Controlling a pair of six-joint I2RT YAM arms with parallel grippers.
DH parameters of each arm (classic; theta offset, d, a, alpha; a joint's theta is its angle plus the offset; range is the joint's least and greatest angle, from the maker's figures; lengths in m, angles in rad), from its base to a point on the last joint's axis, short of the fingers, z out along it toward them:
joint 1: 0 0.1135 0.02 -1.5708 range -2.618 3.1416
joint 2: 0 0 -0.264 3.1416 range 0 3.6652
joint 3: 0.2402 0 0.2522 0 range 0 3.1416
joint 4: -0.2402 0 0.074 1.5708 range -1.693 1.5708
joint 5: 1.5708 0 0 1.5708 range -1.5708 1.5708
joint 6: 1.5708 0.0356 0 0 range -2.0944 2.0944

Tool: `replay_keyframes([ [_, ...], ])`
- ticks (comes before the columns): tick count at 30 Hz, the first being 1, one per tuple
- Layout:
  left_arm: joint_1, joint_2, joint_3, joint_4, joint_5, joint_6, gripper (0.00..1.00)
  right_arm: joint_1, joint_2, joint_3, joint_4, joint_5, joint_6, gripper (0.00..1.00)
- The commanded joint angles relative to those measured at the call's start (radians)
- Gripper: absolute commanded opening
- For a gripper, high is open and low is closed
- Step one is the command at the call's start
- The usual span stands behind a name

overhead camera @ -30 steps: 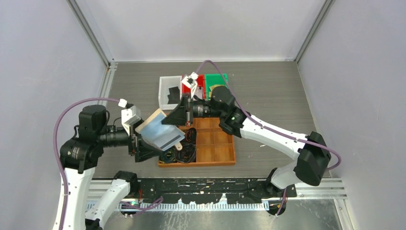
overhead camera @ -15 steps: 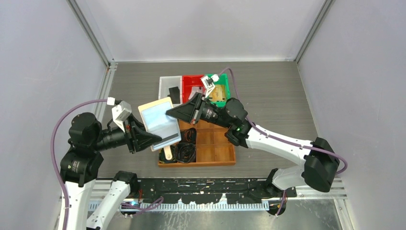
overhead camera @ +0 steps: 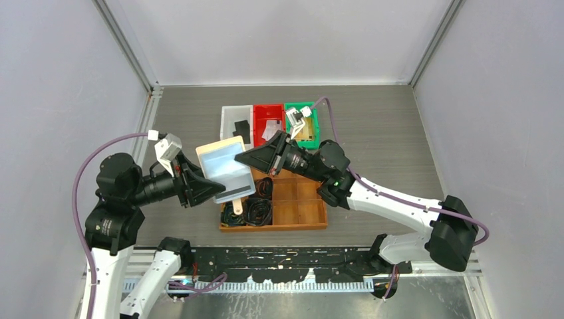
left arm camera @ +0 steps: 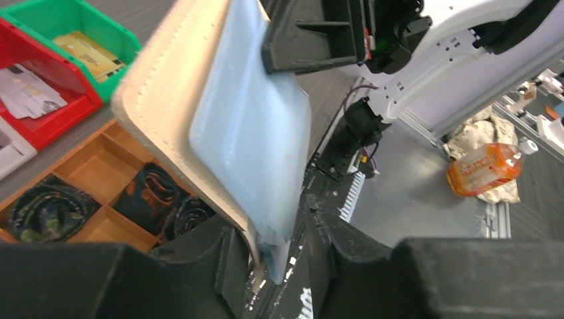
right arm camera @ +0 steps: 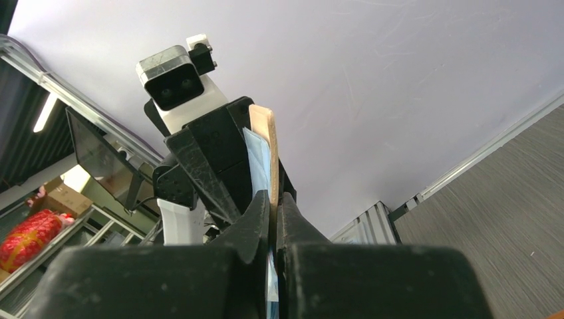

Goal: Take the credit cards out of the card holder
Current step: Remove the credit card from the card holder.

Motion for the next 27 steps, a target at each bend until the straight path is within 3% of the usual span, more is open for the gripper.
replay_keyframes([
  [1, -0.003, 0.002, 0.02, 0.083, -0.094, -0.015, 0.29, 0.019, -0.034, 0.005, 0.065, -0.005, -0.021, 0.01],
  [4, -0.003, -0.001, 0.02, 0.074, -0.122, -0.006, 0.17, 0.021, -0.041, -0.008, 0.059, -0.021, -0.019, 0.02],
  [6, -0.003, -0.002, 0.02, 0.063, -0.108, 0.011, 0.13, 0.022, -0.038, -0.009, 0.06, -0.051, -0.012, 0.1],
  [10, -0.003, 0.015, 0.029, 0.008, -0.034, 0.06, 0.1, 0.021, -0.027, 0.038, 0.015, -0.205, -0.052, 0.46],
  [12, -0.003, 0.032, 0.044, -0.039, 0.012, 0.101, 0.1, 0.021, -0.028, 0.101, -0.1, -0.277, -0.125, 0.53],
  [18, -0.003, 0.091, 0.107, -0.172, 0.074, 0.169, 0.1, 0.02, -0.022, 0.201, -0.358, -0.429, -0.329, 0.58],
  [21, -0.003, 0.125, 0.13, -0.236, 0.11, 0.204, 0.1, 0.021, -0.029, 0.27, -0.624, -0.452, -0.518, 0.57],
  [24, -0.003, 0.15, 0.151, -0.307, 0.12, 0.258, 0.1, 0.024, -0.024, 0.366, -0.927, -0.394, -0.759, 0.55],
  [27, -0.003, 0.16, 0.153, -0.341, 0.113, 0.303, 0.11, 0.044, 0.008, 0.447, -1.121, -0.306, -0.933, 0.55],
])
